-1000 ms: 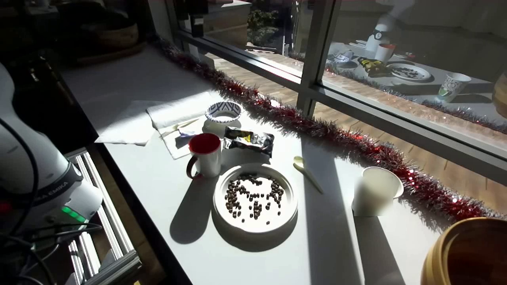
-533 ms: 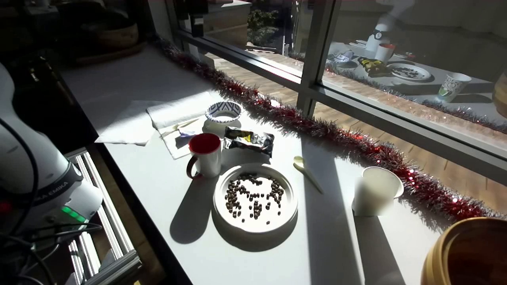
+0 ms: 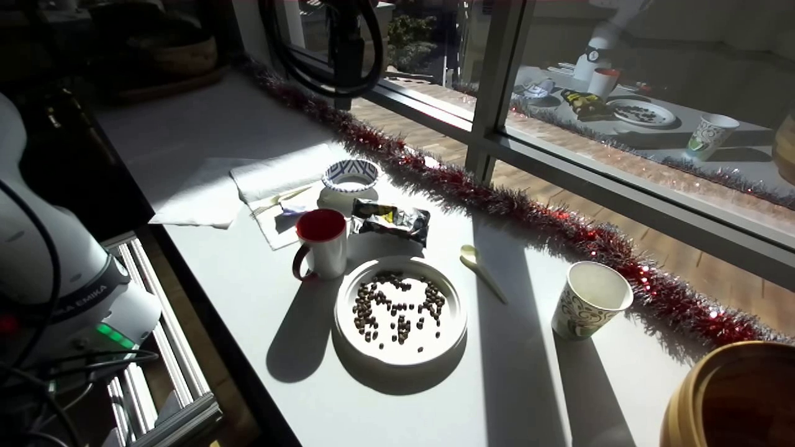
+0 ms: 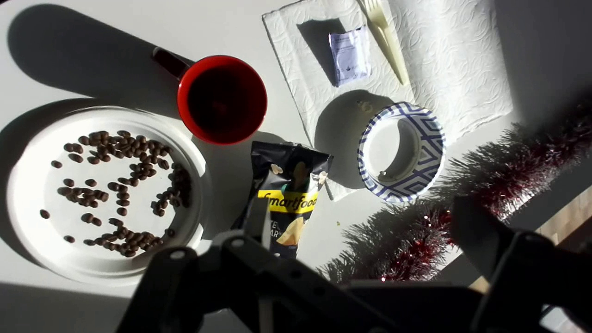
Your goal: Pour the contents from the black packet onto the white plate
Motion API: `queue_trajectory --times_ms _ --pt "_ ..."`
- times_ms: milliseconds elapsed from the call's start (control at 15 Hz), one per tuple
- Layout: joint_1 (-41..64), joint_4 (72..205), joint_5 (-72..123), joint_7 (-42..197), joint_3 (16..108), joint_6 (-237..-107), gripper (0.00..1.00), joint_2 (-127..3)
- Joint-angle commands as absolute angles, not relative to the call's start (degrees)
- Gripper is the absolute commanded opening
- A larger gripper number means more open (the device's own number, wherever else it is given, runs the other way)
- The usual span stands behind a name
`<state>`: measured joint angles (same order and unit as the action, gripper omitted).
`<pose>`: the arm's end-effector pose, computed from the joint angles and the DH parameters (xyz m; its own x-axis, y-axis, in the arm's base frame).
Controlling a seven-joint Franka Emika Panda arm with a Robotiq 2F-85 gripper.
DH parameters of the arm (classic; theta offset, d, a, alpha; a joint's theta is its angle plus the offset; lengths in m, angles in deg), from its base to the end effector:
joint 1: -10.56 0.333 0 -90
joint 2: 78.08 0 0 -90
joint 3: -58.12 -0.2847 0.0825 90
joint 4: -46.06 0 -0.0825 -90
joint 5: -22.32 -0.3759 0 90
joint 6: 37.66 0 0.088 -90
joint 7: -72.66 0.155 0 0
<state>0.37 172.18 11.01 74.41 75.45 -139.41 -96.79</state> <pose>0.4050 -0.1843 0.4308 0.8589 -0.4959 -0.1279 -0.5111 -0.8142 -0.2754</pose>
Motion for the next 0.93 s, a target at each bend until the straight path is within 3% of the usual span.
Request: queue_trajectory --times_ms 0,333,533,867 --pt "-2.5 166.7 3.3 74.1 79.1 -141.7 1.00 -85.2" --pt "-7.0 162.4 -8.8 76.0 81.3 -143.6 1.00 -72.8" --pt "-9.5 158.8 -13.4 77.1 80.2 -137.8 1.00 -66.4" --pt "-10.2 159.8 -11.8 75.6 78.6 -139.5 1.00 -64.6"
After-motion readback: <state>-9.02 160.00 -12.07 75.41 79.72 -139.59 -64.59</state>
